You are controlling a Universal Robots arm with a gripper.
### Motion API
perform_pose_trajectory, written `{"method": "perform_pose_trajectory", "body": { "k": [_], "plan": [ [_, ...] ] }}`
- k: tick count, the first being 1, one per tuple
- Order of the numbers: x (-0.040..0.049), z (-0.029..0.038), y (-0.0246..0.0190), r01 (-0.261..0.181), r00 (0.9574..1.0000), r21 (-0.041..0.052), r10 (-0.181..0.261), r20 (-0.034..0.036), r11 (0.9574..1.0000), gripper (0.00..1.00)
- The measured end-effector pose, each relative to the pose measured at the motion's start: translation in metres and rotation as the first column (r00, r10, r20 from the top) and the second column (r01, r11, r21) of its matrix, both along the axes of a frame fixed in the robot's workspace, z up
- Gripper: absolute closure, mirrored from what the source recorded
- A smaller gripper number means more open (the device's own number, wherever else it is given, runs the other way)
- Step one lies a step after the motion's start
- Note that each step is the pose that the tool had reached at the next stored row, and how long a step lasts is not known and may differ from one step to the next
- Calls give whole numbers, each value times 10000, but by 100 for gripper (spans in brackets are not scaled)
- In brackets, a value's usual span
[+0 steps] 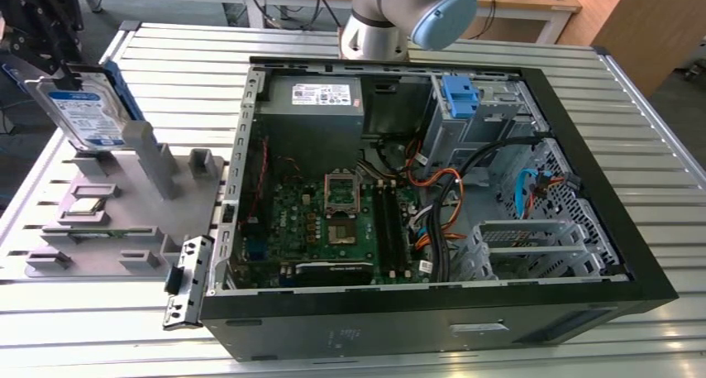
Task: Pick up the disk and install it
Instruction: 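Pick up the disk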
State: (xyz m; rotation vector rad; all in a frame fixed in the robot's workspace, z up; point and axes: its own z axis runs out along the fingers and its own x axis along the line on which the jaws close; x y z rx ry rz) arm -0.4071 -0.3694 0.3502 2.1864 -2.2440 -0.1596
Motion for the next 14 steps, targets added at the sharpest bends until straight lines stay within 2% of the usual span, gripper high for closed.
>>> {"method": "perform_pose_trajectory", "body": {
  "k": [3,6,14],
  "plan": [
    [0,51,0,0,10000,1,0,0,10000,65],
    [0,138,0,0,10000,1,0,1,10000,65],
    [0,471,0,0,10000,1,0,0,10000,65]
  ]
}}
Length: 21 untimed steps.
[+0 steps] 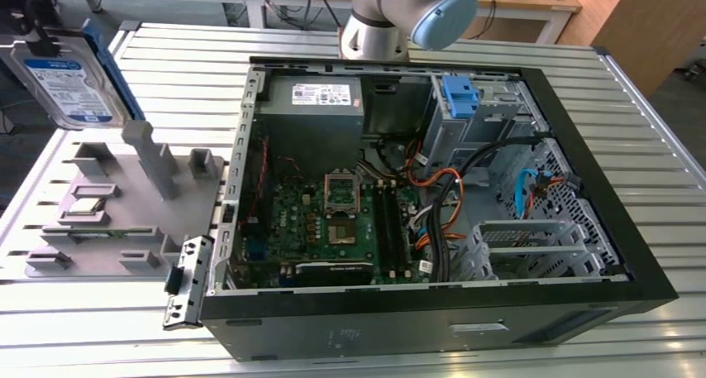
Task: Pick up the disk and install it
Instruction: 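Pick up the disk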
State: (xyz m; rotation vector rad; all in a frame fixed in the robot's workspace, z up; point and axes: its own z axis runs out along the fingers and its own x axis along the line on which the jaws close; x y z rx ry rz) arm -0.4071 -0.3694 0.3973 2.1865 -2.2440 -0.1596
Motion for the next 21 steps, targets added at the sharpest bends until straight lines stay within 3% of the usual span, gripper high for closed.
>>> {"method": "perform_pose_trajectory", "body": {
  "k": [6,21],
  "plan": [
    [0,254,0,0,10000,0,0,0,10000,65],
    [0,289,0,0,10000,-1,0,-1,10000,65]
  ]
}}
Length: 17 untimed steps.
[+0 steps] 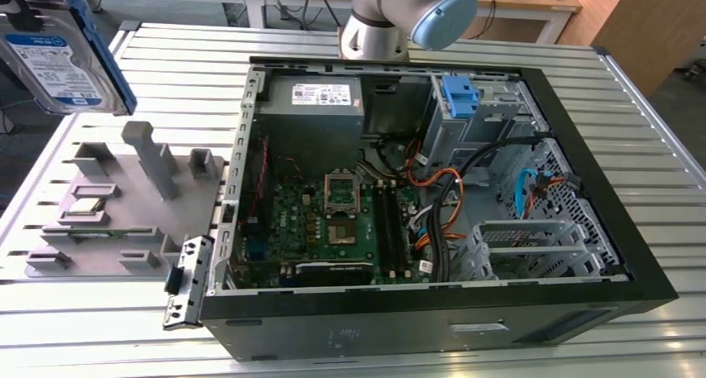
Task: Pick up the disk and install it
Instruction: 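Pick up the disk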
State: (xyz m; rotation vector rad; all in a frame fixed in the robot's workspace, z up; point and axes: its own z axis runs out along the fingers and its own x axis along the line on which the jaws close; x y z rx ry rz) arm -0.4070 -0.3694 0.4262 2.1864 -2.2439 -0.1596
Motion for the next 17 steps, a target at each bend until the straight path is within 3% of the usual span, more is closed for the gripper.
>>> {"method": "perform_pose_trajectory", "body": {
  "k": [6,17],
  "plan": [
    [0,107,0,0,10000,1,0,1,10000,65],
    [0,439,0,0,10000,1,0,2,10000,65]
  ]
}}
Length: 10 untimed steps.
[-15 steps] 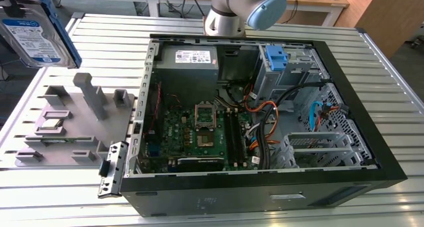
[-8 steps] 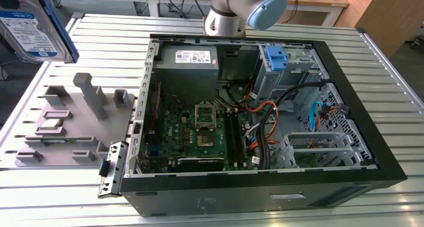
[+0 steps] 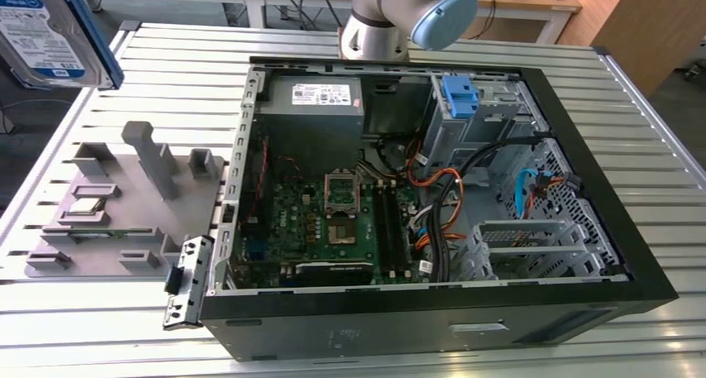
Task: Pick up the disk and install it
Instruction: 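Pick up the disk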
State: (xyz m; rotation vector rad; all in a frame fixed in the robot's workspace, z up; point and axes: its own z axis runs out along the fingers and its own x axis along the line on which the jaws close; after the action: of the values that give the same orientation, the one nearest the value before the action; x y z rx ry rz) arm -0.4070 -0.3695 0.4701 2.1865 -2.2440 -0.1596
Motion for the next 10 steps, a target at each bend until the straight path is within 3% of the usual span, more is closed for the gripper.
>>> {"method": "perform_pose_trajectory", "body": {
  "k": [10],
  "plan": [
    [1,299,0,0,10000,-1,0,-1,10000,65]
  ]
}}
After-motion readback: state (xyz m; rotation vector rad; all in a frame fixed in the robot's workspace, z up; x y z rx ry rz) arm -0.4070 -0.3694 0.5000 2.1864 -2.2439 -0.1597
